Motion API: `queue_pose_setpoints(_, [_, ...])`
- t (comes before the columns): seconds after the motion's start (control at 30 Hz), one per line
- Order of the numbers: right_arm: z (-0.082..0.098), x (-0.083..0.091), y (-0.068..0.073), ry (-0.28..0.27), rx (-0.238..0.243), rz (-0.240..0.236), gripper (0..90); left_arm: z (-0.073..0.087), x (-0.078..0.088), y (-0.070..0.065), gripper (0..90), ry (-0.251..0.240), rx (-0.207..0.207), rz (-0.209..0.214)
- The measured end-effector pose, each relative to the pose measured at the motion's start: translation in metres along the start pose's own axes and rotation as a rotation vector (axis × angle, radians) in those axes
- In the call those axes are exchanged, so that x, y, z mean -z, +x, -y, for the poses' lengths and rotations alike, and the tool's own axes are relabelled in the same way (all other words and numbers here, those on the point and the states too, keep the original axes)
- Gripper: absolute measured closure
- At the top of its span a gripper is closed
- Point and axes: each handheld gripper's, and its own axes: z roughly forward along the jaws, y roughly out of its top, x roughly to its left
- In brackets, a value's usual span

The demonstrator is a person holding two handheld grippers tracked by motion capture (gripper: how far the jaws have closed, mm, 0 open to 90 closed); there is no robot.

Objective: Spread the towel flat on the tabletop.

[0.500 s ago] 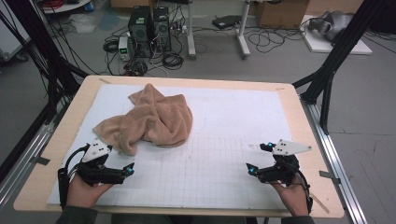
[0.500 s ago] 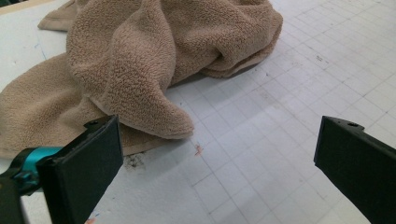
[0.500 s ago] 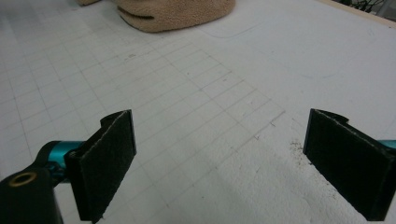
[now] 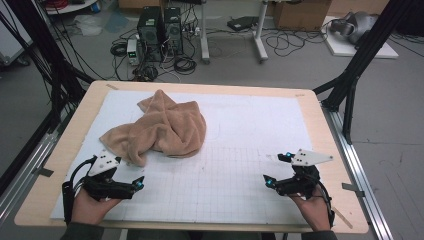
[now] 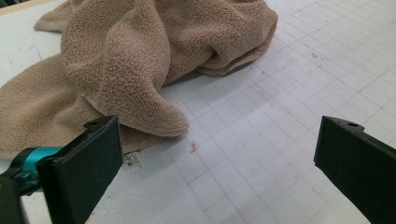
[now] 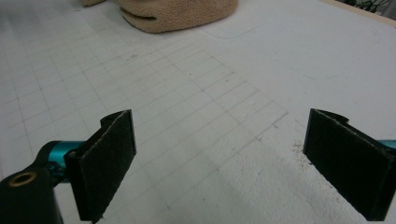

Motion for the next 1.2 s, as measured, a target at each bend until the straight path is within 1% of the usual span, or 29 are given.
queue_pose_setpoints(0.13, [-0.002, -0.001, 0.001, -0.001, 0.004, -0.005, 8.7, 0.001, 0.001, 0.000, 1.8, -0.008, 0.002, -0.001])
queue_pose_setpoints(0.27, [-0.008, -0.004, 0.001, 0.000, 0.009, -0.010, 8.7, 0.002, 0.003, 0.001, 1.8, -0.007, 0.003, 0.000])
queue_pose_setpoints(0.43, [-0.031, -0.014, 0.000, 0.001, 0.044, -0.027, 8.7, 0.003, 0.005, 0.001, 1.8, -0.020, 0.006, -0.002])
queue_pose_setpoints(0.5, [-0.042, -0.020, 0.000, 0.000, 0.050, -0.031, 8.7, 0.003, 0.006, 0.003, 1.8, -0.017, 0.004, -0.004])
queue_pose_setpoints(0.53, [-0.042, -0.020, 0.000, 0.000, 0.050, -0.031, 8.7, 0.003, 0.006, 0.003, 1.8, -0.017, 0.004, -0.004])
queue_pose_setpoints(0.57, [-0.048, -0.024, -0.001, -0.003, 0.058, -0.041, 8.7, 0.004, 0.006, 0.003, 1.8, -0.019, 0.010, -0.006])
queue_pose_setpoints(0.6, [-0.059, -0.033, 0.000, -0.006, 0.063, -0.070, 8.7, 0.004, 0.006, 0.003, 1.8, -0.018, 0.009, -0.004])
queue_pose_setpoints(0.63, [-0.059, -0.033, 0.000, -0.006, 0.063, -0.070, 8.7, 0.004, 0.007, 0.003, 1.8, -0.017, 0.010, -0.006])
queue_pose_setpoints(0.67, [-0.065, -0.037, 0.001, 0.001, 0.075, -0.074, 8.7, 0.004, 0.007, 0.004, 1.8, -0.020, 0.011, -0.006])
queue_pose_setpoints(0.7, [-0.075, -0.045, 0.002, 0.007, 0.098, -0.072, 8.8, 0.004, 0.006, 0.004, 1.8, -0.022, 0.013, -0.007])
queue_pose_setpoints(0.73, [-0.075, -0.045, 0.002, 0.007, 0.098, -0.072, 8.8, 0.004, 0.006, 0.004, 1.8, -0.022, 0.013, -0.006])
queue_pose_setpoints(0.77, [-0.084, -0.052, 0.002, 0.002, 0.103, -0.072, 8.7, 0.003, 0.006, 0.004, 1.8, -0.020, 0.007, -0.003])
queue_pose_setpoints(0.87, [-0.096, -0.064, 0.002, -0.013, 0.112, -0.097, 8.8, 0.002, 0.004, 0.004, 1.8, -0.018, 0.008, -0.001])
queue_pose_setpoints(0.93, [-0.104, -0.073, 0.003, -0.006, 0.112, -0.108, 8.8, 0.001, 0.002, 0.004, 1.8, -0.011, 0.007, 0.005])
queue_pose_setpoints(1.0, [-0.112, -0.082, 0.005, -0.002, 0.124, -0.115, 8.8, -0.001, 0.001, 0.004, 1.8, -0.011, 0.008, 0.008])
queue_pose_setpoints(1.03, [-0.112, -0.082, 0.005, -0.002, 0.124, -0.115, 8.8, -0.002, 0.000, 0.004, 1.8, -0.009, 0.008, 0.010])
queue_pose_setpoints(1.07, [-0.119, -0.091, 0.006, -0.011, 0.134, -0.124, 8.8, -0.003, 0.000, 0.004, 1.8, -0.010, 0.007, 0.010])
queue_pose_setpoints(1.1, [-0.119, -0.091, 0.006, -0.011, 0.134, -0.124, 8.8, -0.004, -0.001, 0.005, 1.8, -0.011, 0.007, 0.012])
queue_pose_setpoints(1.13, [-0.122, -0.096, 0.007, -0.007, 0.137, -0.130, 8.8, -0.005, -0.002, 0.005, 1.8, -0.012, 0.010, 0.015])
queue_pose_setpoints(1.17, [-0.128, -0.106, 0.011, 0.005, 0.143, -0.144, 8.8, -0.006, -0.002, 0.005, 1.8, -0.011, 0.008, 0.017])
queue_pose_setpoints(1.2, [-0.130, -0.112, 0.012, 0.009, 0.148, -0.155, 8.9, -0.006, -0.003, 0.005, 1.8, -0.011, 0.008, 0.019])
